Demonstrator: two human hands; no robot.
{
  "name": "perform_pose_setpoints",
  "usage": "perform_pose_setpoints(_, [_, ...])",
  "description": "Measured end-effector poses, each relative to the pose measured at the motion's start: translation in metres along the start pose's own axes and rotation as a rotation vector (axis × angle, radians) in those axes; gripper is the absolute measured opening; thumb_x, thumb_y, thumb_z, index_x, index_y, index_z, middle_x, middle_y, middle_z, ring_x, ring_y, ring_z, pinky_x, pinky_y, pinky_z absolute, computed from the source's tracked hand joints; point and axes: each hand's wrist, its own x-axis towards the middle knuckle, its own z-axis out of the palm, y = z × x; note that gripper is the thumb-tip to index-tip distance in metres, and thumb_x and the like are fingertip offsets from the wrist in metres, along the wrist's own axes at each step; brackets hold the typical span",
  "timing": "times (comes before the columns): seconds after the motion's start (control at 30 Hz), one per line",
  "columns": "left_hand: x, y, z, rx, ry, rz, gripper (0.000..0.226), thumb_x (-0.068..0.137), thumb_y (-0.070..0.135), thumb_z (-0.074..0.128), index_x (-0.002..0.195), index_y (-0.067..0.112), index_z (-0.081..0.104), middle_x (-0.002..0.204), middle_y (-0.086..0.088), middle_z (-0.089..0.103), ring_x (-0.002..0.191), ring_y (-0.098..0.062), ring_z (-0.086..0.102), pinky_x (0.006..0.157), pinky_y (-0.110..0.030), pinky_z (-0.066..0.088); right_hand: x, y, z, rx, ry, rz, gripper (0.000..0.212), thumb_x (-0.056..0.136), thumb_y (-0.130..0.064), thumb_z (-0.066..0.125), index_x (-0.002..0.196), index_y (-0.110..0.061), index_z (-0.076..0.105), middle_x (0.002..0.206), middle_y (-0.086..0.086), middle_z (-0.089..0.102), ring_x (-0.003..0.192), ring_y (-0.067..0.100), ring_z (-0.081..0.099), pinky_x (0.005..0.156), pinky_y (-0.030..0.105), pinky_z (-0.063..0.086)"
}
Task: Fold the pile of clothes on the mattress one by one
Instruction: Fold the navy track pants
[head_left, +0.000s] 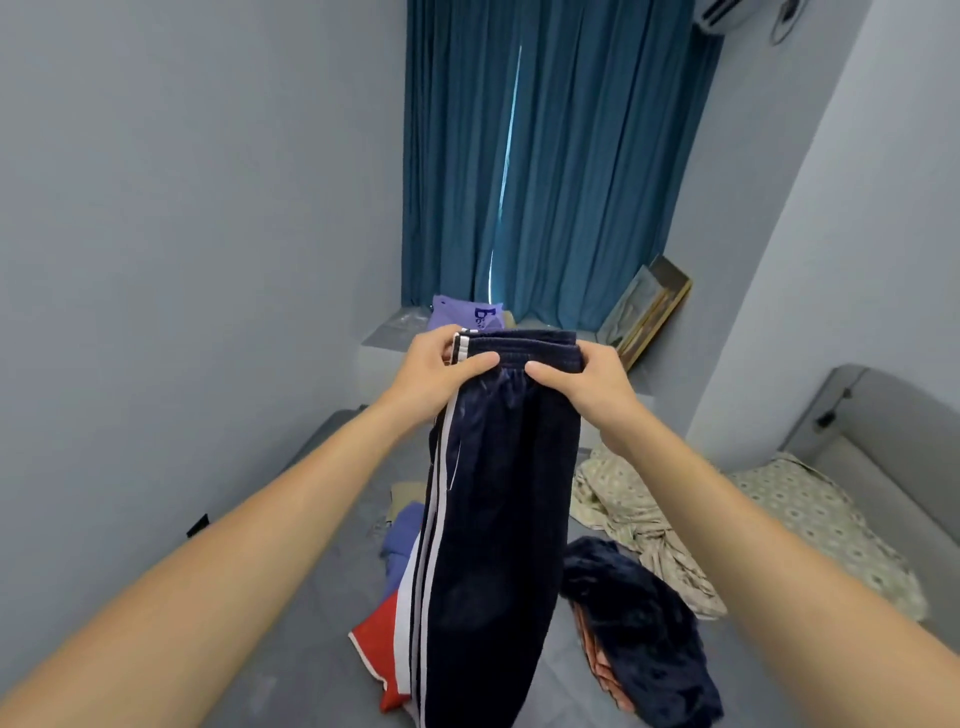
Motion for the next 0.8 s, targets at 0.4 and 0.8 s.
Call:
perform_pose_setpoints(0.4, [-0.063, 0.036, 0.009, -0.105, -0.015, -0.027, 0.032, 0.088, 0.003, 0.079, 0.118, 0.005, 0.07, 0.106, -0.007, 0.079, 0.099, -0.02, 0.075, 0.086, -0.028, 0.058, -0.04, -0.007, -0.008, 0.019, -0.105, -0.052, 0.03, 0.091, -0.015, 0.08, 0.12, -0.015, 0.075, 0.112, 0.0, 0.079, 0.107, 0.018, 0.075, 0.101, 0.046, 0.057])
perform_pose_setpoints(0.8, [-0.162, 0.089, 0.003, -0.157, 0.033, -0.019, 0.032, 0.093, 0.012, 0.077, 0.124, 0.007, 0.07, 0.113, -0.007, 0.078, 0.107, -0.024, 0.074, 0.092, -0.035, 0.06, -0.144, -0.053, 0.003, 0.042, -0.061, -0.156, 0.018, 0.091, -0.009, 0.078, 0.108, -0.015, 0.078, 0.101, 0.002, 0.08, 0.095, 0.014, 0.076, 0.082, 0.026, 0.059])
